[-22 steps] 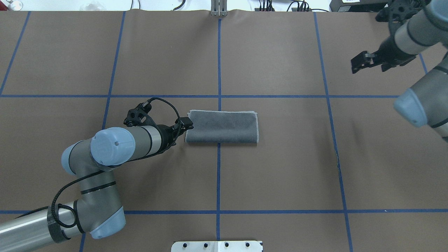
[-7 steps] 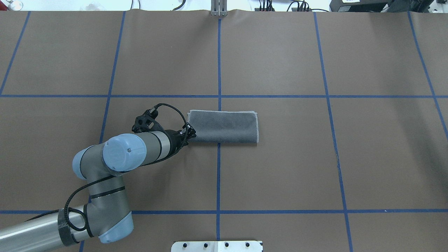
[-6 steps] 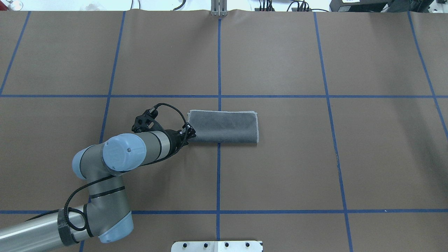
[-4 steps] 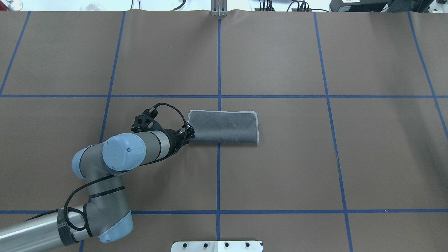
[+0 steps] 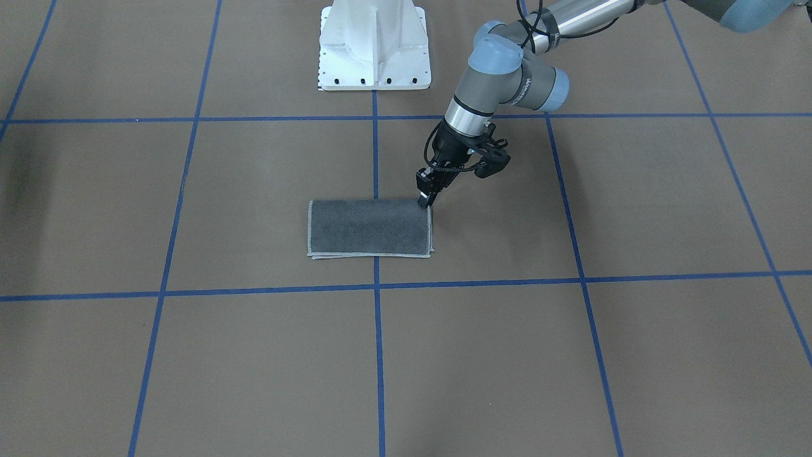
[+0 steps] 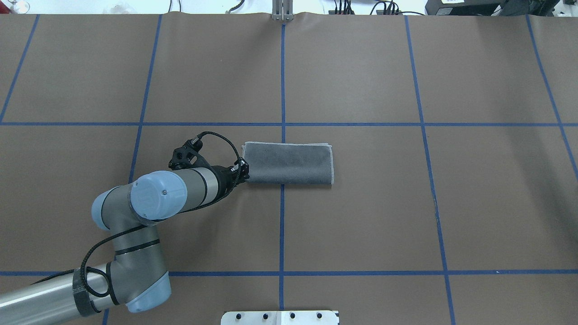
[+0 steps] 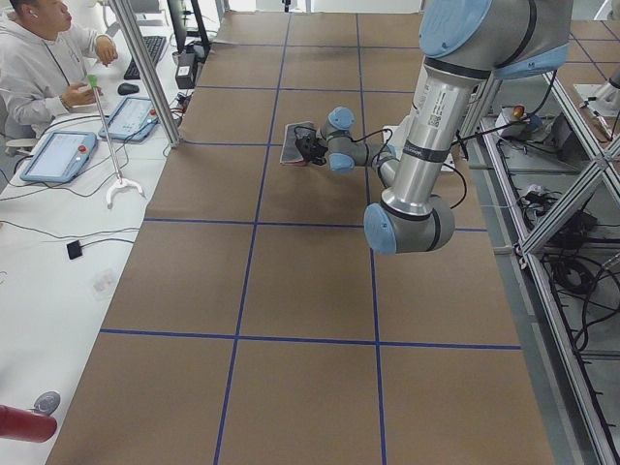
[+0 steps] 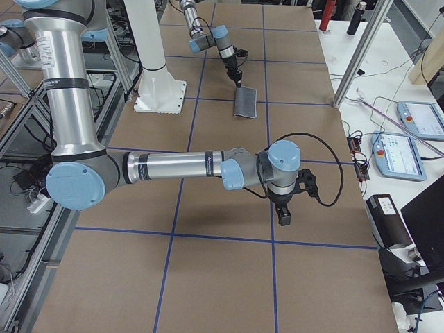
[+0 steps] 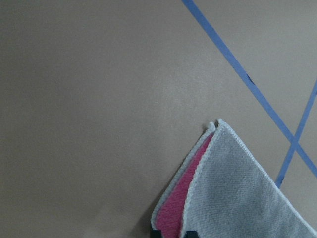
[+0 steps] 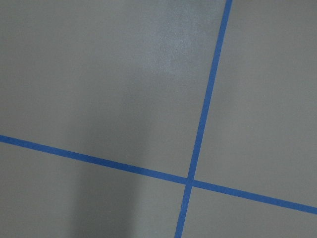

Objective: Fold towel twice with both arms

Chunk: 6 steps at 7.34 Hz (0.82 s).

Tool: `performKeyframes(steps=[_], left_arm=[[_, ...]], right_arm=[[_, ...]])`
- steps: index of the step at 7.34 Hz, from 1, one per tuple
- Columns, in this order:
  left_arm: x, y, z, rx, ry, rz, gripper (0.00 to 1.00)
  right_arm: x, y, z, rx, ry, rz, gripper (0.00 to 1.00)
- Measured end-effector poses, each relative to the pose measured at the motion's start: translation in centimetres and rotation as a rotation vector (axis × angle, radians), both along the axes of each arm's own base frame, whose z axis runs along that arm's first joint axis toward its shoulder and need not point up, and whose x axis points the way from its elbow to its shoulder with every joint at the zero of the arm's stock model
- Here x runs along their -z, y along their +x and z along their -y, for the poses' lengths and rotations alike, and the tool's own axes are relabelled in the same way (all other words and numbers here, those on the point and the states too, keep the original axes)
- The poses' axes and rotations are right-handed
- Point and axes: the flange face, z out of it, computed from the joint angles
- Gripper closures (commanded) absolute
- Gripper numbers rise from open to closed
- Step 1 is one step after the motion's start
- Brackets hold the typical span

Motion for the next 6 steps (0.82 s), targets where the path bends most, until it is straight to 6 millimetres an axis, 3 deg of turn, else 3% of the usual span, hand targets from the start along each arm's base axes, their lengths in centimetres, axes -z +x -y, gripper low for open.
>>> performKeyframes(steps=[3,6], left_arm=[[0.7,-1.4,-0.3,0.001,0.014,-0.017,1.00],[-0.1,-4.9,-1.7,0.003,0.028,-0.023,1.00]], right_arm=[[0.1,0.0,0.0,0.000,0.002,-0.001,0.00],[0.0,0.0,0.0,0.000,0.002,-0.001,0.00]])
